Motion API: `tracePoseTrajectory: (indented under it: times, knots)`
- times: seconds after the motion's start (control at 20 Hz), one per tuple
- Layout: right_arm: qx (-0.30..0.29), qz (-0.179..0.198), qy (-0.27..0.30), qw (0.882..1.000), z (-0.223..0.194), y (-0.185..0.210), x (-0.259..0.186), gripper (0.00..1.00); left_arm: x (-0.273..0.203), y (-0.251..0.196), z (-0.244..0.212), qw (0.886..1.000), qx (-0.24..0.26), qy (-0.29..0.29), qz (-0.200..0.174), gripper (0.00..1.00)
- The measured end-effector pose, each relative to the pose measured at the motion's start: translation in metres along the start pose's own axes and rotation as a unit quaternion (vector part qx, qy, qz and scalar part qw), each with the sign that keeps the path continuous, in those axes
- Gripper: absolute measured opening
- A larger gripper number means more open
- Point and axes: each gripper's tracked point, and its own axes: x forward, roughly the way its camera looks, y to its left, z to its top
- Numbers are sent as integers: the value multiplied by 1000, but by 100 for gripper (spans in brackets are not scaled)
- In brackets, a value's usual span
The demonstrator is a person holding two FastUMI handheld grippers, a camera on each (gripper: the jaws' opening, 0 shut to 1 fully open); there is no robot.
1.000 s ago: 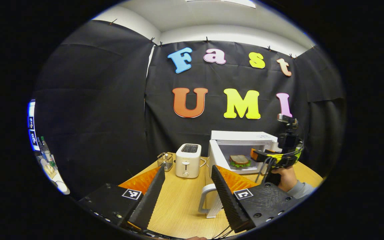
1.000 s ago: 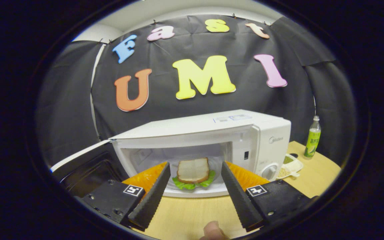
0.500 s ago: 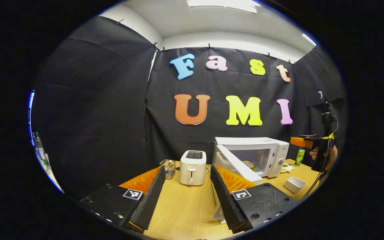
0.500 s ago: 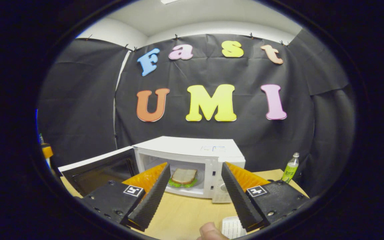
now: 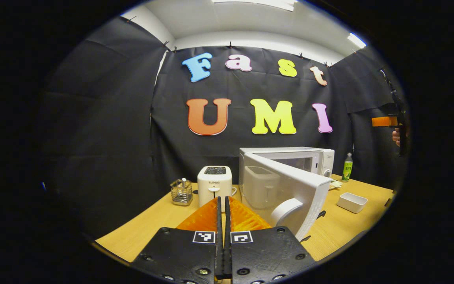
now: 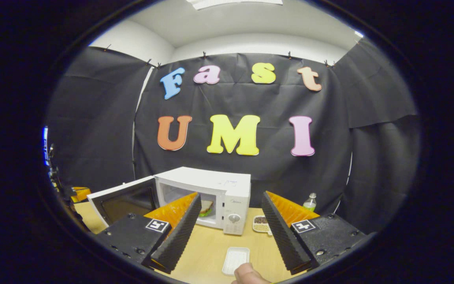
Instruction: Open the microwave oven with the left hand, put the food in, and close the microwave oven.
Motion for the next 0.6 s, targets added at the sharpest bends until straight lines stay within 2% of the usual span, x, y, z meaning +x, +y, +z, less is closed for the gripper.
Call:
tracePoseTrajectory:
  times: [0.15,0.2,0.25,0.4,0.45,0.5,0.6]
  knots:
    - [7,-10,-4,1000,3,-12,-12,98,4,-28,-14,998,-15,7,-57,0]
    - [8,-11,-6,1000,3,-13,-14,93,5,-33,-16,998,-13,7,-62,0]
    - [7,-11,-9,1000,5,-14,-15,98,2,-35,-20,998,-11,14,-67,0]
    - [9,-10,-16,1000,5,-18,-19,98,4,-58,-20,995,-18,15,-100,0]
    - [14,-8,-21,1000,6,-19,-20,93,4,-70,-19,993,-23,11,-118,0]
    - [17,-10,-26,999,8,-23,-21,98,1,-82,-15,991,-28,5,-134,0]
    - [19,-17,-28,999,3,-34,-21,98,4,-102,-10,987,-36,-1,-159,0]
